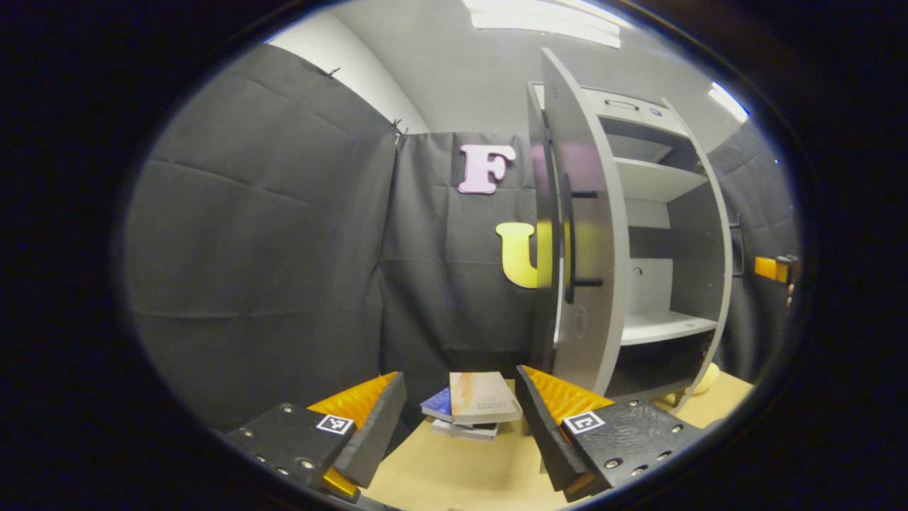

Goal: Grasp the bottle in the cabinet with the left hand and place it on the coaster, then close the right door with the right hand and the left door with the left hand.

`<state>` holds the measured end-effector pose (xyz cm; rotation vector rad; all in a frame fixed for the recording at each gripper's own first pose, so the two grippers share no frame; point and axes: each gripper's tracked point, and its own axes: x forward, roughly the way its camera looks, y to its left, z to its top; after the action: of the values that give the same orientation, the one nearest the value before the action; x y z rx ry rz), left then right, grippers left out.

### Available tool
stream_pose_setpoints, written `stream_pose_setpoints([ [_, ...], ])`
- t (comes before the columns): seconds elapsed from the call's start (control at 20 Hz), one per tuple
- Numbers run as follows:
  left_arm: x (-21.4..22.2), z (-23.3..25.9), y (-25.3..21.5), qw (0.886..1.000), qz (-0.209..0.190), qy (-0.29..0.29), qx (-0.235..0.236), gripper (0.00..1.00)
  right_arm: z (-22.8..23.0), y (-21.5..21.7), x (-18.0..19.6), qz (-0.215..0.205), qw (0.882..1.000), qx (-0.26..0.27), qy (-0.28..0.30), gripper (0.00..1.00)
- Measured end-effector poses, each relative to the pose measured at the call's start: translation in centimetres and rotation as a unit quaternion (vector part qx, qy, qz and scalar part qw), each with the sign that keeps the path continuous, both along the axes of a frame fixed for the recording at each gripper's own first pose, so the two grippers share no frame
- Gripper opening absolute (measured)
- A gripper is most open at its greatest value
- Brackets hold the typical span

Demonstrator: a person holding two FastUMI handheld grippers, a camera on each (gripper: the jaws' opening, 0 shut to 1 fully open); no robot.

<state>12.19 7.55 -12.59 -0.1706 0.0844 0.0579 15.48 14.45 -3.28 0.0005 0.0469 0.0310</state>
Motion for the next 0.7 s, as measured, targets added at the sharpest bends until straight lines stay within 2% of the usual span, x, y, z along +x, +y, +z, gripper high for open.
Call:
stream_pose_setpoints([
  [0.05, 0.2, 0.3, -0.1, 1.000, 0.001, -0.004, -0.007, 0.96, -0.4, 0.1, -0.4, 0.005, 1.000, -0.002, 0.003, 0.96],
  [0.15, 0.9, 1.0, -0.3, 1.000, 0.001, -0.015, -0.016, 0.96, -1.2, -0.2, -1.2, 0.005, 1.000, -0.013, 0.008, 0.96],
  [0.25, 2.1, 2.1, 0.0, 1.000, -0.002, -0.026, -0.014, 0.86, -1.8, -0.9, -2.2, 0.001, 1.000, -0.022, 0.011, 0.96],
  [0.4, 2.8, 3.4, 0.1, 0.999, -0.003, -0.042, -0.005, 0.95, -2.7, -2.1, -3.0, -0.003, 1.000, -0.022, 0.021, 0.96],
  [0.55, 4.2, 4.6, 0.2, 0.998, -0.005, -0.067, 0.013, 0.90, -2.9, -4.1, -3.7, -0.017, 0.999, -0.014, 0.025, 0.96],
  [0.6, 4.3, 4.8, 0.1, 0.997, -0.007, -0.069, 0.020, 0.96, -2.9, -4.7, -3.9, -0.021, 0.999, -0.011, 0.025, 0.96],
  [0.65, 4.4, 4.9, 0.0, 0.997, -0.010, -0.069, 0.026, 0.90, -2.8, -5.4, -4.1, -0.026, 0.999, -0.009, 0.024, 0.98],
  [0.7, 4.3, 4.9, -0.1, 0.997, -0.012, -0.070, 0.031, 0.90, -2.8, -6.1, -4.3, -0.031, 0.999, -0.009, 0.023, 0.98],
])
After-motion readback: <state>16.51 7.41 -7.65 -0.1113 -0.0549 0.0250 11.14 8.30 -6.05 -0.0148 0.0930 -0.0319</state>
